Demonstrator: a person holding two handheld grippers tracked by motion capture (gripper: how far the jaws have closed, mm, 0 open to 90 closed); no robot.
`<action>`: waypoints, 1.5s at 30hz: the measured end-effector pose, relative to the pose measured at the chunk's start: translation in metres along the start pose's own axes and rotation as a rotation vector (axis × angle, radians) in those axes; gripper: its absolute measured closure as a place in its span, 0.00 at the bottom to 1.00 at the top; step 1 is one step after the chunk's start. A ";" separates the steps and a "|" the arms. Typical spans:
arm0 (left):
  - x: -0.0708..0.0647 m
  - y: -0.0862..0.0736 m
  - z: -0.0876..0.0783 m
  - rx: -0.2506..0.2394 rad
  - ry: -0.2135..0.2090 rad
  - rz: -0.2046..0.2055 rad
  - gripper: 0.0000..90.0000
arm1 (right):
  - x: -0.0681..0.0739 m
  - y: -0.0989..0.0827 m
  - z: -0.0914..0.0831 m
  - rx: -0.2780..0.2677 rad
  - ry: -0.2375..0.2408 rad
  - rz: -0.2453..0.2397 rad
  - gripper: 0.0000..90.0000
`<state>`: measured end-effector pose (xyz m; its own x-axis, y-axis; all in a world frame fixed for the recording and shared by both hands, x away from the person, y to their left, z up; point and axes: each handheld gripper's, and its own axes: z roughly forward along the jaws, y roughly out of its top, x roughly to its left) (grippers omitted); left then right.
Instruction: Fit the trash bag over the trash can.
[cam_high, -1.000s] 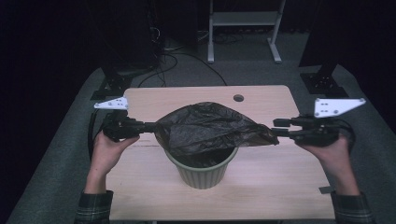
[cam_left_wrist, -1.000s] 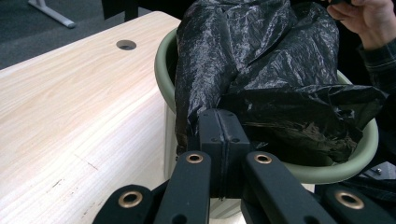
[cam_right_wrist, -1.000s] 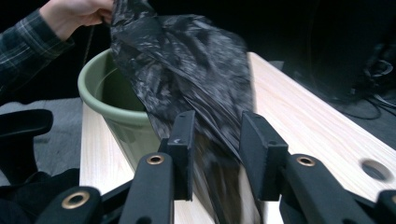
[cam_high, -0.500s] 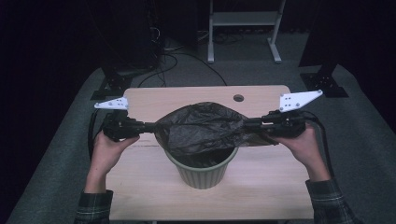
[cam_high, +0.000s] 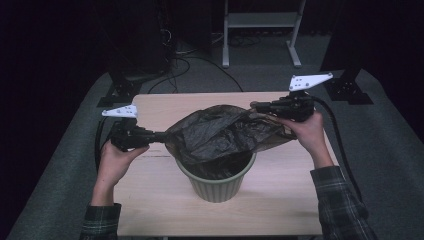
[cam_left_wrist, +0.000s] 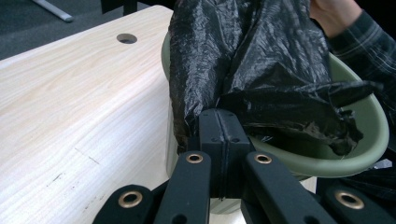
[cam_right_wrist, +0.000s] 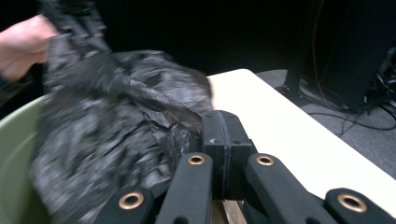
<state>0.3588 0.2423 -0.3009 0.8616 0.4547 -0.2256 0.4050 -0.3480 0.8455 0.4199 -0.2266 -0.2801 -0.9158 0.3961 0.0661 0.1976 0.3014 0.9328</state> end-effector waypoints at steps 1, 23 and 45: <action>0.001 -0.001 0.000 -0.001 -0.001 -0.004 1.00 | -0.005 0.000 0.005 0.004 0.005 0.015 1.00; 0.012 -0.018 -0.003 -0.002 -0.008 -0.041 1.00 | -0.046 -0.051 0.117 0.240 0.004 0.189 1.00; 0.010 -0.015 0.002 0.007 -0.016 -0.028 1.00 | -0.034 -0.084 0.153 0.400 0.069 0.219 1.00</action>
<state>0.3619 0.2498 -0.3169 0.8548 0.4510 -0.2569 0.4311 -0.3413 0.8353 0.4881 -0.1327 -0.4149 -0.8559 0.4331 0.2827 0.4962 0.5335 0.6849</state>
